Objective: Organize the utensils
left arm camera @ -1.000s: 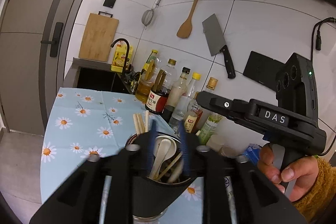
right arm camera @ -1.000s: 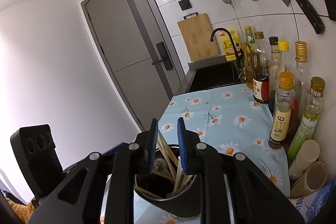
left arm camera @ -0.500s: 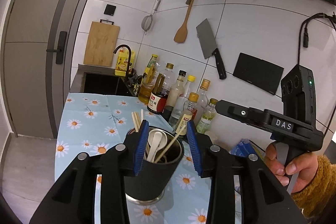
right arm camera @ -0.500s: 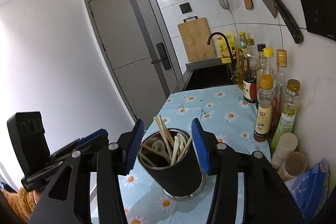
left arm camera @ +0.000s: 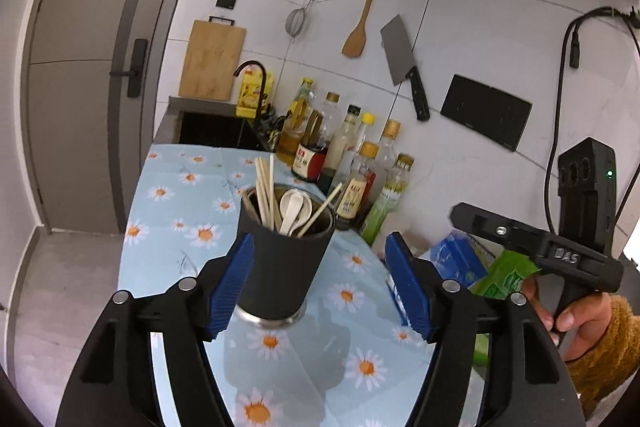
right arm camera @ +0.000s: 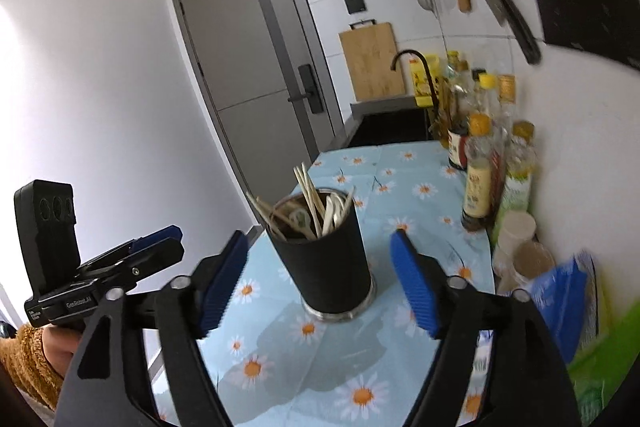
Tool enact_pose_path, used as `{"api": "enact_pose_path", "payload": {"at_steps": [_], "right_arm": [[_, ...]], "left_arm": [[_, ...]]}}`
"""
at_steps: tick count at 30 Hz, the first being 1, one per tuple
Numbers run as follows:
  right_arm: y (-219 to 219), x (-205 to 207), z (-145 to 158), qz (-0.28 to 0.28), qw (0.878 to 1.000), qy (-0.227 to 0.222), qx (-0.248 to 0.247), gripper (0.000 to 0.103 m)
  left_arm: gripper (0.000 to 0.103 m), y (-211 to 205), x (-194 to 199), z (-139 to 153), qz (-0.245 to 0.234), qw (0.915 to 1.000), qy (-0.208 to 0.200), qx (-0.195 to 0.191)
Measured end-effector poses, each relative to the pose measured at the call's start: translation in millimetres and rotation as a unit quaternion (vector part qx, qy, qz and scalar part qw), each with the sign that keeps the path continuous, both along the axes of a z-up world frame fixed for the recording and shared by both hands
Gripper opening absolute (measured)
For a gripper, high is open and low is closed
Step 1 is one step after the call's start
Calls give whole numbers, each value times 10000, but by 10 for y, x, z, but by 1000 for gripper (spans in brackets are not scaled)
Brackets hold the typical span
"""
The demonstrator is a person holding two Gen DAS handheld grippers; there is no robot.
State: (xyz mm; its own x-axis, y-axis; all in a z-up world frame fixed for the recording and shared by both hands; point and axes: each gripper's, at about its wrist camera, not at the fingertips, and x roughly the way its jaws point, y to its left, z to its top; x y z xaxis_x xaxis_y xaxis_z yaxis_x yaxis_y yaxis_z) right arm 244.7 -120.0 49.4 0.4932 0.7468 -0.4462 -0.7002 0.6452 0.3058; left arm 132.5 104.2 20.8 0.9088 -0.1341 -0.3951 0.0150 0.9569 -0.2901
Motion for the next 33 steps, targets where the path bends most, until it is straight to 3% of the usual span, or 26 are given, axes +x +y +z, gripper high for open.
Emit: {"api": "enact_pose_path", "payload": {"at_steps": [4,7,15,20,33], "right_arm": [[-177,-112,-65,43,9999,95,-34,84],[-303,-212,-123,19,9999,84,-88,94],[-486,-499,-259,179,9992,-96,-338,98],[-532,-701,-352,190,9987,21,-466,98],[-592,-1229,-539,-223,9966,116,-780,98]], "left_arm": [[89,-106,-158,-24,183,9998,64,64],[96,-185,-276,-22,330,9994,46,122],[96,-432,-522,-118,512,9981,297,158],[96,-556,-694,-222,598,9965,480,329],[96,-701,-1074,-370,578,9932,808,609]]}}
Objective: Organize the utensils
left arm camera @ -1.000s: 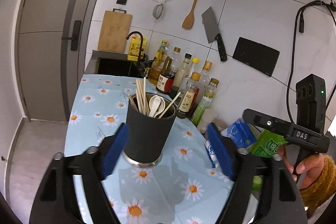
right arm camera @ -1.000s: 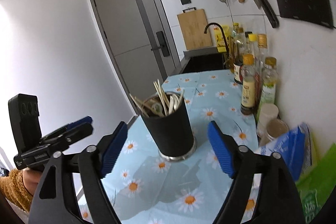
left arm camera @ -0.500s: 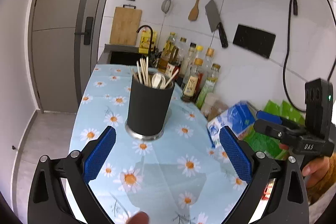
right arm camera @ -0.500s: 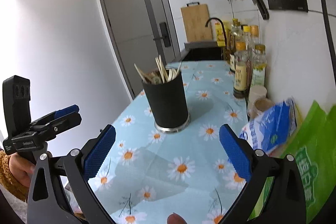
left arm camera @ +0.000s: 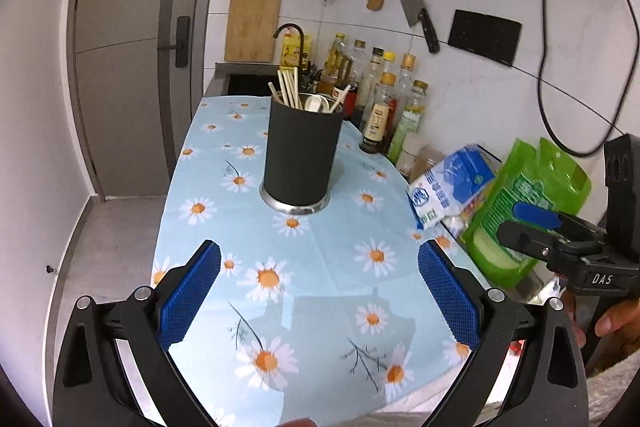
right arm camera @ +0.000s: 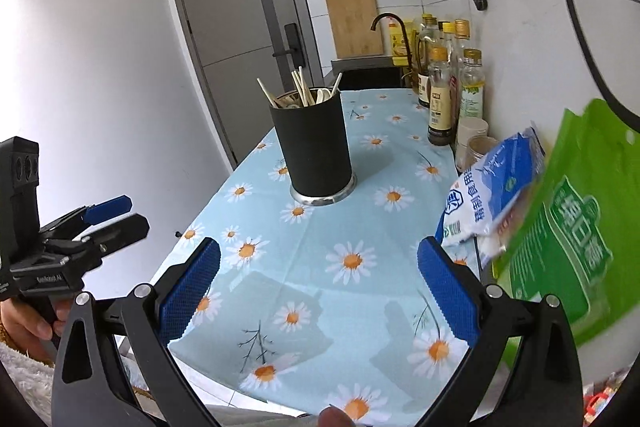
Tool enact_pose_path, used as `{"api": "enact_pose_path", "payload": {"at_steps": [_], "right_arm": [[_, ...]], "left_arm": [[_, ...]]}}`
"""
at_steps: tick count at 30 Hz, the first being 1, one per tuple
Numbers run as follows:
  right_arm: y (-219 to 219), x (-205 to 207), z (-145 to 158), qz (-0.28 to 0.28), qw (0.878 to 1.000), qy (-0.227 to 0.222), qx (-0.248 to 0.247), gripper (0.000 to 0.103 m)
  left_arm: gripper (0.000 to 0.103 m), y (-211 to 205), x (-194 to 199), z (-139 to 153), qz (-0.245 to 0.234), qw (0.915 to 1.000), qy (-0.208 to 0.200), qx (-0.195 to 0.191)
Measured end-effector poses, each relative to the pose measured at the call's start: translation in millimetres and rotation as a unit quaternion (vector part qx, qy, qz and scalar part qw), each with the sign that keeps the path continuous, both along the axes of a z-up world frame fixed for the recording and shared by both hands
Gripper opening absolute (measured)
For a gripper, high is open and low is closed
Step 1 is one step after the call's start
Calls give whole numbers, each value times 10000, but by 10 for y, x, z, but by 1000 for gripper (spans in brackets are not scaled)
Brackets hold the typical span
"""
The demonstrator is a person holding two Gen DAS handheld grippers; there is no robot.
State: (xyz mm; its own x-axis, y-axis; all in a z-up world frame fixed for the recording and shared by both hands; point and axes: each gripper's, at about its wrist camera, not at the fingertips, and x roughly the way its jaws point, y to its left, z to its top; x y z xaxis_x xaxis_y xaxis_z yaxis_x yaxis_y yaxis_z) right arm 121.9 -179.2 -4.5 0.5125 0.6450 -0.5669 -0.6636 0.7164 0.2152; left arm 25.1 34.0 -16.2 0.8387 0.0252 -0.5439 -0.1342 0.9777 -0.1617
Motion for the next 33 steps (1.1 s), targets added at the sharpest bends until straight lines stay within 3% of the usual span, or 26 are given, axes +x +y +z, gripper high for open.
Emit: {"api": "enact_pose_path", "payload": {"at_steps": [6,10,33], "right_arm": [[11,-208,-26,-178,9998,31,-32,98],[13,-300,-42,-300,9995,20,-84,98],[112,-557,-145,-412,9990,31,-168,98]], "left_arm": [[96,-47,-139,-27,-170,9998,28,37],[96,-57,-201,-102,-249,9993,112,-248],[96,-36,-374,-151,-376,9987,306,-162]]}}
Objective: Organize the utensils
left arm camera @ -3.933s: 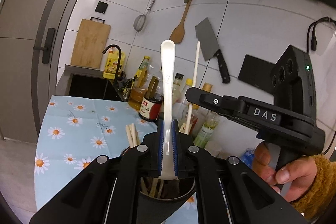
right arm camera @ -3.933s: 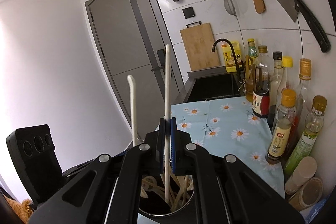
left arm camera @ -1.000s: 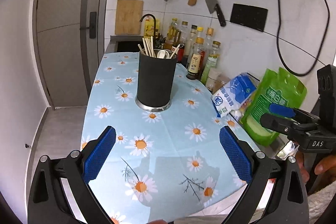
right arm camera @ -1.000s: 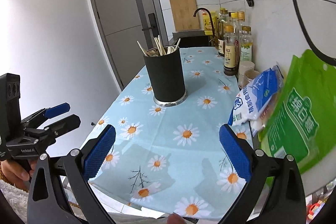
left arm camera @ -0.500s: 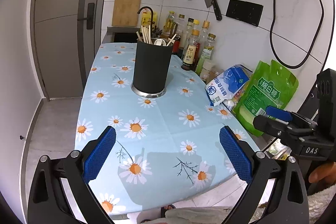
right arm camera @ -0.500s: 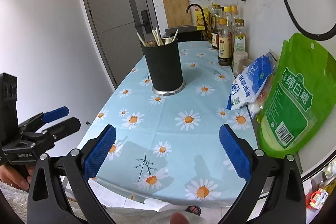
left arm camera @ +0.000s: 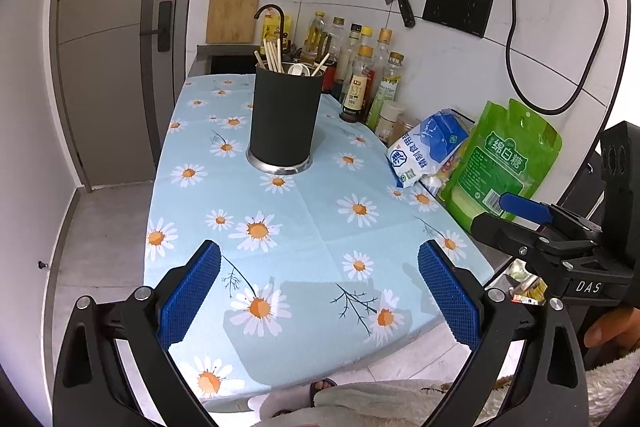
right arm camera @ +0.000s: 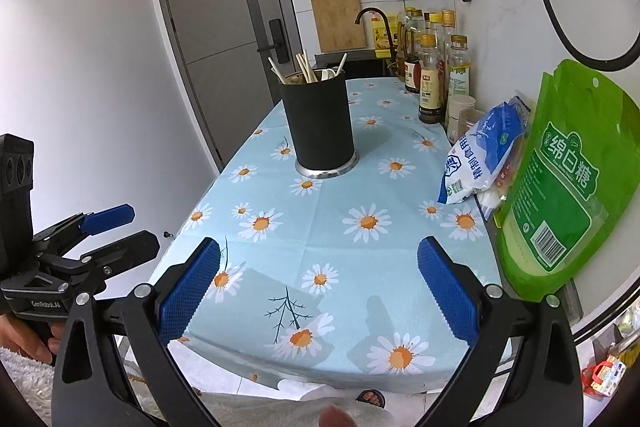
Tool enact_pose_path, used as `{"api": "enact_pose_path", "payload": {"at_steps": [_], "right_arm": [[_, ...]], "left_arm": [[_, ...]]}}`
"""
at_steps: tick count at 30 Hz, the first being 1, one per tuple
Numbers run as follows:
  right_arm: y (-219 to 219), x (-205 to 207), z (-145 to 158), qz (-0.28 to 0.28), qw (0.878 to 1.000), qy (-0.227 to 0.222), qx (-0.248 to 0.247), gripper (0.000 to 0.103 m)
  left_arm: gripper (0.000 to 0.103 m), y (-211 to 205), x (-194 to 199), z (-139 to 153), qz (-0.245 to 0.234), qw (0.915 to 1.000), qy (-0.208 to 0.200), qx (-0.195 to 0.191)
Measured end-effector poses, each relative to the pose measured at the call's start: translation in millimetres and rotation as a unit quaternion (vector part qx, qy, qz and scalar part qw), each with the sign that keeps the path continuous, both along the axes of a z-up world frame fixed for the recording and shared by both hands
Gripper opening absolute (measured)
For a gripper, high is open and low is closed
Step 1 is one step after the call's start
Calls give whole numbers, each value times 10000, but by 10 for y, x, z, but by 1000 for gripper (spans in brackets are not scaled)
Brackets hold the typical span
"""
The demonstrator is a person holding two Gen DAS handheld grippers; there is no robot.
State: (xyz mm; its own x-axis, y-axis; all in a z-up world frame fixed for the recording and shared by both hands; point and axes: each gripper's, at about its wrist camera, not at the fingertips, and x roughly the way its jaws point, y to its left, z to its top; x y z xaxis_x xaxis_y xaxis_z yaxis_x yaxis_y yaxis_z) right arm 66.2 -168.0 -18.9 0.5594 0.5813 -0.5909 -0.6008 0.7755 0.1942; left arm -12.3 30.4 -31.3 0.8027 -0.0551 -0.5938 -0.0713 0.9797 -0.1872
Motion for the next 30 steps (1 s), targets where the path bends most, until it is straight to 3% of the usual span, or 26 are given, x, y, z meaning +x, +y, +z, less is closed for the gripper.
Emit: {"api": "enact_pose_path", "payload": {"at_steps": [30], "right_arm": [[7,96,-52,40,10000,44,-50,98]], "left_arm": [[96,-56,93,-39,-81,9999,68,2]]}}
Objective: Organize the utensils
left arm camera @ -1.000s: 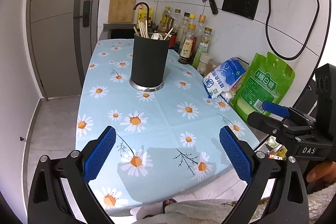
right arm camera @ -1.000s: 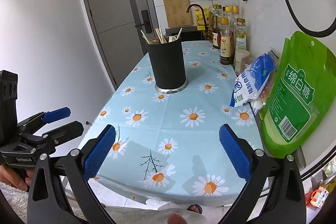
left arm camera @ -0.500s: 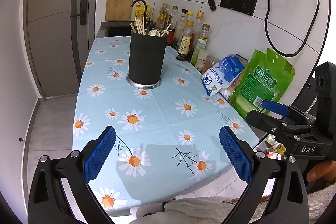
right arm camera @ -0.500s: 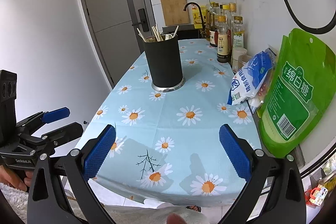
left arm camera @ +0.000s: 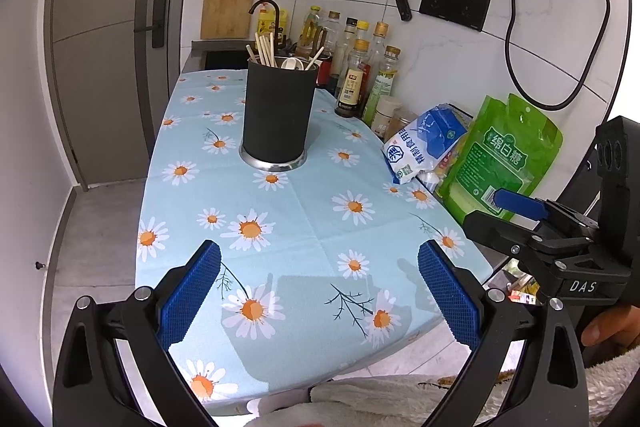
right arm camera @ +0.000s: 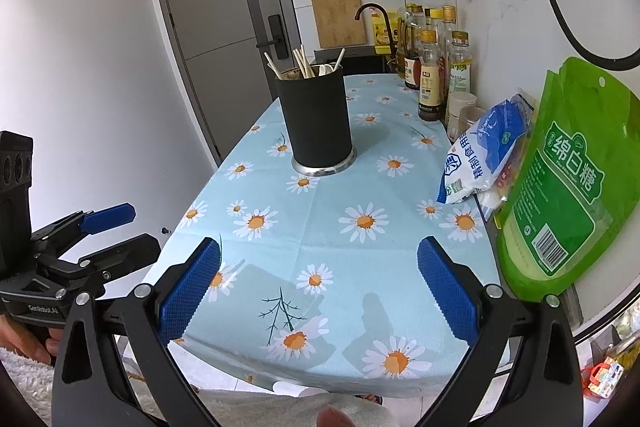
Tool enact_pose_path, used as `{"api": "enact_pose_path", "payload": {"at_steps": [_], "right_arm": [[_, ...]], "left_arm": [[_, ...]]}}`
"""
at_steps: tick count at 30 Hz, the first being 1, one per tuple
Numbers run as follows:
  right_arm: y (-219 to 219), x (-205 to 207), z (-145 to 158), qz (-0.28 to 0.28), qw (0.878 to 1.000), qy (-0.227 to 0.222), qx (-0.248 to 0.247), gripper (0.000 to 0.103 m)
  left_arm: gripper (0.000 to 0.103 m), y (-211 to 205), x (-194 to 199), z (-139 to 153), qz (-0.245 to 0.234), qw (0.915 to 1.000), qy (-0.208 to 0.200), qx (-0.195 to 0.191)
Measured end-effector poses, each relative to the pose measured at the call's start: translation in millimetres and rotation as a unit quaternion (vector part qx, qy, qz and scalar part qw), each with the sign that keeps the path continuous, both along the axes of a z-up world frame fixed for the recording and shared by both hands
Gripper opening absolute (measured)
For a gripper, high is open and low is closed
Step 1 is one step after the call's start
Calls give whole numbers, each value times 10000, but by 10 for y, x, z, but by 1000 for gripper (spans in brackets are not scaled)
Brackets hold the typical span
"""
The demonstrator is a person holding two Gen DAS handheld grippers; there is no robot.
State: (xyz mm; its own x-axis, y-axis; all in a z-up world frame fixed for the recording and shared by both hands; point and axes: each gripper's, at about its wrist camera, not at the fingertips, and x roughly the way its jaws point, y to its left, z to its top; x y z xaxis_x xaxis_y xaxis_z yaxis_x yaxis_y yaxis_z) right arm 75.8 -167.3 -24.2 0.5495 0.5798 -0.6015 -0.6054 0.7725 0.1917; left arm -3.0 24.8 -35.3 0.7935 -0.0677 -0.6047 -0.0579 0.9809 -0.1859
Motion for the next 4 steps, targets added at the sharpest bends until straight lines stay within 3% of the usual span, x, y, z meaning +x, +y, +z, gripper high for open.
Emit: {"api": "enact_pose_path", "payload": {"at_steps": [4], "right_arm": [[5,3,6,14,10000,-31,-7,98]], "left_arm": [[96,-11,7,9,-8,10000,0,22]]}}
